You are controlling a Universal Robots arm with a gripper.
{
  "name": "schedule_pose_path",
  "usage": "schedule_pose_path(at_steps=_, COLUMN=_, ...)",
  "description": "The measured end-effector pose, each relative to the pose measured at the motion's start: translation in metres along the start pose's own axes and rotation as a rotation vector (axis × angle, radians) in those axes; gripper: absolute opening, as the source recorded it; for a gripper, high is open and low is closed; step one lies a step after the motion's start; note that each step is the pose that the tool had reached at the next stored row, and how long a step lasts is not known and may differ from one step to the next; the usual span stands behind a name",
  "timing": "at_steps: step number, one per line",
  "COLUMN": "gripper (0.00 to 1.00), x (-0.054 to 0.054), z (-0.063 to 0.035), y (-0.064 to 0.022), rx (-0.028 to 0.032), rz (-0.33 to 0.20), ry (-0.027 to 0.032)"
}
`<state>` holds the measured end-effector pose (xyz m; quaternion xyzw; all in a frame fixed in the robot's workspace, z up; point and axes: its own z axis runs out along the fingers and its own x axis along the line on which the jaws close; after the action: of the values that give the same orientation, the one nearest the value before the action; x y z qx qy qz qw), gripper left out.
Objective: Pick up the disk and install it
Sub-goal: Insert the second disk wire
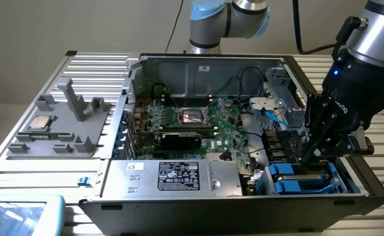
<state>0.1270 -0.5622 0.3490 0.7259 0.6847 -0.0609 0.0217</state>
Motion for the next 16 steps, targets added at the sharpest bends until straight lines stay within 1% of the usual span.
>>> schedule_pose_path(at_steps=1, gripper=0.16, x=0.0, z=0.0002, y=0.0, rx=-0.0001, rz=0.0, ry=-0.0027)
schedule_pose_path(at_steps=3, gripper=0.16, x=0.0, z=0.0007, y=0.0001, rx=-0.0003, rz=0.0, ry=-0.0059)
schedule_pose_path(at_steps=7, gripper=0.16, x=0.0002, z=0.0031, y=0.0003, rx=-0.0005, rz=0.001, ry=-0.0095)
schedule_pose_path(at_steps=10, gripper=0.16, x=0.0005, z=0.0049, y=0.0005, rx=-0.0006, rz=0.001, ry=-0.0112)
schedule_pose_path(at_steps=16, gripper=0.16, x=0.0007, z=0.0063, y=0.0025, rx=-0.0006, rz=0.001, ry=-0.0117)
